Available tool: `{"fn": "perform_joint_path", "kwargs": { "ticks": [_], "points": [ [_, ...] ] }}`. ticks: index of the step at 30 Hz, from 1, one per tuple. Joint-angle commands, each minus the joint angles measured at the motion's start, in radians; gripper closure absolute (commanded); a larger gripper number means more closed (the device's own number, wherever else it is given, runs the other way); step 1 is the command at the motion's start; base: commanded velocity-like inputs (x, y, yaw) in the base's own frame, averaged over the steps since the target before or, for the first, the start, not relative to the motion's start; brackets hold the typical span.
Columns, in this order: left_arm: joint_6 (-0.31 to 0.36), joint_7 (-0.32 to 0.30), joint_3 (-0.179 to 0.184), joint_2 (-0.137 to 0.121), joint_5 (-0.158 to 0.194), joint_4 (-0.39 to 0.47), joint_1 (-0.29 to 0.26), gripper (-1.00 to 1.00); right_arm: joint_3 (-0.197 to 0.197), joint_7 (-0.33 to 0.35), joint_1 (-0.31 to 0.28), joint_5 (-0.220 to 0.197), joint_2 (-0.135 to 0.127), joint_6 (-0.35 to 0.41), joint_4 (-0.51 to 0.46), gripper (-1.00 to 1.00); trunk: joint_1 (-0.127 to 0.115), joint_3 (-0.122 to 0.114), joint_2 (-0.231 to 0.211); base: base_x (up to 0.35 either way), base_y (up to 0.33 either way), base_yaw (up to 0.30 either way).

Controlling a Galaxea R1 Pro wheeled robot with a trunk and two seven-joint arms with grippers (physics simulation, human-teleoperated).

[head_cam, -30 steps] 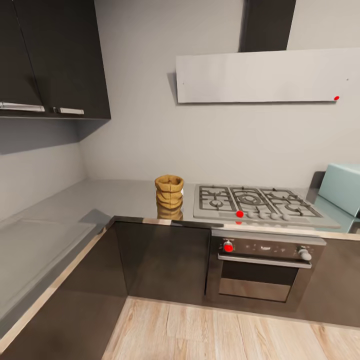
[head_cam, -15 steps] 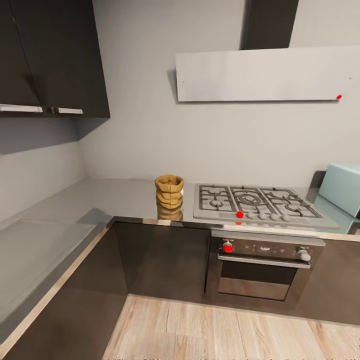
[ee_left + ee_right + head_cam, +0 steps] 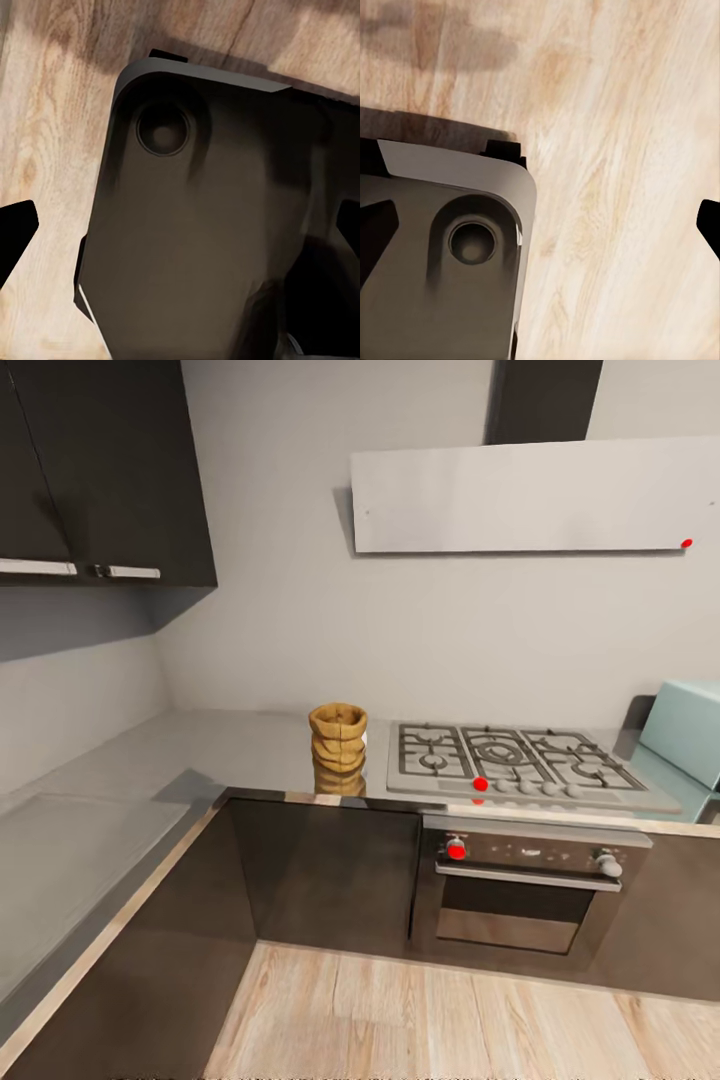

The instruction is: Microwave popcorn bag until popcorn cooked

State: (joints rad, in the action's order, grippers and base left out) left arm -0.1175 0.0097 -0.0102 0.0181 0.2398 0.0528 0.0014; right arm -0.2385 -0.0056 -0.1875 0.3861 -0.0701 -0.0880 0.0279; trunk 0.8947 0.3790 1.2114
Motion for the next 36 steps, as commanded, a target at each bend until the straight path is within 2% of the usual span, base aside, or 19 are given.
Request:
{"fn": "perform_joint_path", "kwargs": {
  "ticks": [1, 36],
  "points": [
    [-0.002, 0.001, -0.001, 0.000, 0.004, 0.001, 0.000, -1.00, -0.008, -0.001, -0.001, 0.008, 0.000, -0.006, 0.003, -1.00, 0.000, 0.003, 0.001, 0.000, 0.000, 0.000],
    [-0.001, 0.001, -0.001, 0.000, 0.004, 0.001, 0.000, -1.00, -0.008, -0.004, -0.001, 0.008, -0.002, -0.007, 0.003, -1.00, 0.000, 0.059, 0.001, 0.000, 0.000, 0.000]
  ]
}}
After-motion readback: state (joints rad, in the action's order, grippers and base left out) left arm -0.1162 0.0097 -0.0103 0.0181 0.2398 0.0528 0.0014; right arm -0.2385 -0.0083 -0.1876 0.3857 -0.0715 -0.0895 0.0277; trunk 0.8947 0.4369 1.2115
